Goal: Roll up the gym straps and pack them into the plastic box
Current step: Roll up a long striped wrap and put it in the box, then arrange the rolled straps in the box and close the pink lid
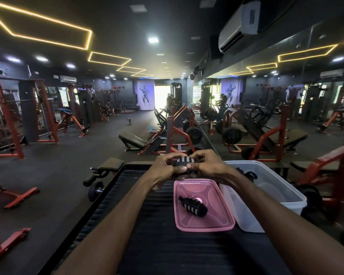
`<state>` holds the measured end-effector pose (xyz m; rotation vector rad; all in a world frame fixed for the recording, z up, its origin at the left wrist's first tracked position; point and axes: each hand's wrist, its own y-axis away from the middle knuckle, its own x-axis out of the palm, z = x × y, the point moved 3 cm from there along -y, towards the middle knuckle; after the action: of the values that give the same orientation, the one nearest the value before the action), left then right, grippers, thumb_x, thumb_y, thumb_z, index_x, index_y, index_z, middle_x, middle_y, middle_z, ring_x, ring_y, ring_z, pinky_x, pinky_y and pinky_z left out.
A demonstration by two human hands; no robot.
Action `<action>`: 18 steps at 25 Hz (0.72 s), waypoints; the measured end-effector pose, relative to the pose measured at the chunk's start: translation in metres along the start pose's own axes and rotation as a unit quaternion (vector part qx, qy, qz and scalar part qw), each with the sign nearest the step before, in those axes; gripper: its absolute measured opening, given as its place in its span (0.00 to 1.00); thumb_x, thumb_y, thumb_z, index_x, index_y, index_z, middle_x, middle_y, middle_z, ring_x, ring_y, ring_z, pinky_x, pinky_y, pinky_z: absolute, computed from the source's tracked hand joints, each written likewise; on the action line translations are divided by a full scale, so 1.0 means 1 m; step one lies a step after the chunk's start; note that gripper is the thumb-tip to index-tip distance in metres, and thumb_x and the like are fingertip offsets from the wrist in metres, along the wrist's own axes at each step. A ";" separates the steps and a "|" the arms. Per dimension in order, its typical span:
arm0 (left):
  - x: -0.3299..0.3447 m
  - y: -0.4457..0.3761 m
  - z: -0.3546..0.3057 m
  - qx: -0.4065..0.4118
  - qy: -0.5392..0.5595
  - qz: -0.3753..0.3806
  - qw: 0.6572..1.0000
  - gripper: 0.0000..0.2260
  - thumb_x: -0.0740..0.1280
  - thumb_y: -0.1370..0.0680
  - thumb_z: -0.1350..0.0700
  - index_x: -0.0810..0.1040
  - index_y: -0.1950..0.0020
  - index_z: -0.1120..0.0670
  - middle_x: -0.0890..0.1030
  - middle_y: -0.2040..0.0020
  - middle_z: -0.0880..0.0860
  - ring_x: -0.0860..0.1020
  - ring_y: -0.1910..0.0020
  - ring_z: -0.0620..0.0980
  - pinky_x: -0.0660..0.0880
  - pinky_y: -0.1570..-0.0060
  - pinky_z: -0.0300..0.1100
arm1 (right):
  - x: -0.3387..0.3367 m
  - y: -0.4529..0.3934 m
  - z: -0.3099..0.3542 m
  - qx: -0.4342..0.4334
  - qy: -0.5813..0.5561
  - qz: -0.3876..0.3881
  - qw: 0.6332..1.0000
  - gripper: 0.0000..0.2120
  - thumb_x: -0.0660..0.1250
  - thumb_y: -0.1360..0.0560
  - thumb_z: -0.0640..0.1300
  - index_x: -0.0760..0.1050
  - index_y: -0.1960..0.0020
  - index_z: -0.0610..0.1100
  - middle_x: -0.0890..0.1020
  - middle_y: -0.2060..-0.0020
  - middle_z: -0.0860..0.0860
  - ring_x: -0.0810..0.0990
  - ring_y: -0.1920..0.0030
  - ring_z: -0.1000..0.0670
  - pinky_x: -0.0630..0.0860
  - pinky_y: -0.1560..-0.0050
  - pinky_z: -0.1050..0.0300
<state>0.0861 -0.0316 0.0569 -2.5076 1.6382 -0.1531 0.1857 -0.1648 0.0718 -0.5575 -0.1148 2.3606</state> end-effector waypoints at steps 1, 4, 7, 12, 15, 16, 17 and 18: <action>0.002 -0.002 0.001 -0.024 0.023 0.010 0.999 0.15 0.70 0.26 0.70 0.82 0.42 0.56 0.85 0.51 0.54 0.84 0.54 0.55 0.83 0.52 0.51 | -0.003 -0.001 -0.003 -0.014 0.012 -0.017 1.000 0.10 0.74 0.28 0.34 0.82 0.48 0.37 0.83 0.51 0.42 0.84 0.49 0.44 0.84 0.51 0.49; 0.010 -0.010 0.003 -0.015 0.054 0.001 0.998 0.13 0.67 0.23 0.68 0.84 0.45 0.54 0.84 0.47 0.58 0.83 0.54 0.56 0.82 0.54 0.48 | -0.010 -0.003 -0.009 0.020 -0.080 -0.047 0.996 0.12 0.74 0.29 0.30 0.81 0.47 0.37 0.83 0.47 0.37 0.83 0.44 0.37 0.82 0.45 0.41; 0.023 -0.013 0.005 0.033 0.040 -0.022 0.998 0.15 0.66 0.24 0.72 0.83 0.46 0.55 0.82 0.46 0.58 0.81 0.52 0.52 0.82 0.52 0.46 | -0.015 -0.001 -0.011 0.071 -0.178 -0.043 0.981 0.09 0.73 0.27 0.33 0.80 0.47 0.36 0.82 0.45 0.35 0.83 0.44 0.36 0.80 0.43 0.36; 0.035 -0.017 0.018 -0.046 0.035 -0.009 0.998 0.13 0.68 0.22 0.63 0.77 0.38 0.57 0.82 0.46 0.61 0.84 0.58 0.58 0.83 0.60 0.48 | -0.048 0.008 -0.014 0.076 -0.094 -0.099 0.988 0.09 0.75 0.28 0.36 0.81 0.50 0.34 0.84 0.54 0.40 0.84 0.53 0.44 0.84 0.56 0.49; 0.036 -0.016 0.027 -0.087 -0.273 -0.040 0.957 0.12 0.61 0.17 0.52 0.77 0.48 0.60 0.81 0.55 0.60 0.80 0.67 0.53 0.77 0.70 0.42 | -0.071 0.015 -0.019 0.098 -0.112 -0.143 0.978 0.15 0.76 0.28 0.39 0.78 0.46 0.31 0.83 0.54 0.40 0.84 0.56 0.43 0.85 0.56 0.45; 0.039 -0.015 0.032 -0.093 -0.354 -0.042 0.930 0.15 0.59 0.17 0.51 0.77 0.54 0.60 0.81 0.59 0.60 0.78 0.70 0.52 0.75 0.73 0.40 | -0.078 0.018 -0.021 0.106 -0.117 -0.145 0.977 0.15 0.75 0.28 0.38 0.78 0.46 0.31 0.84 0.53 0.39 0.85 0.55 0.43 0.84 0.54 0.43; 0.044 -0.014 0.037 -0.102 -0.402 -0.032 0.909 0.17 0.58 0.17 0.50 0.76 0.58 0.59 0.81 0.62 0.59 0.77 0.73 0.51 0.74 0.75 0.39 | -0.085 0.021 -0.022 0.112 -0.118 -0.143 0.976 0.14 0.75 0.28 0.36 0.77 0.45 0.30 0.84 0.53 0.39 0.85 0.54 0.42 0.84 0.53 0.43; 0.049 -0.014 0.043 -0.110 -0.433 -0.019 0.895 0.17 0.58 0.18 0.50 0.76 0.61 0.59 0.80 0.65 0.58 0.76 0.74 0.50 0.72 0.76 0.37 | -0.091 0.026 -0.025 0.117 -0.117 -0.140 0.976 0.13 0.74 0.28 0.33 0.77 0.46 0.30 0.84 0.54 0.39 0.85 0.55 0.43 0.83 0.52 0.43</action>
<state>0.1256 -0.0680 0.0172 -2.1903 1.2425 1.0402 0.2404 -0.2457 0.0764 -0.1376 -0.0177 2.1167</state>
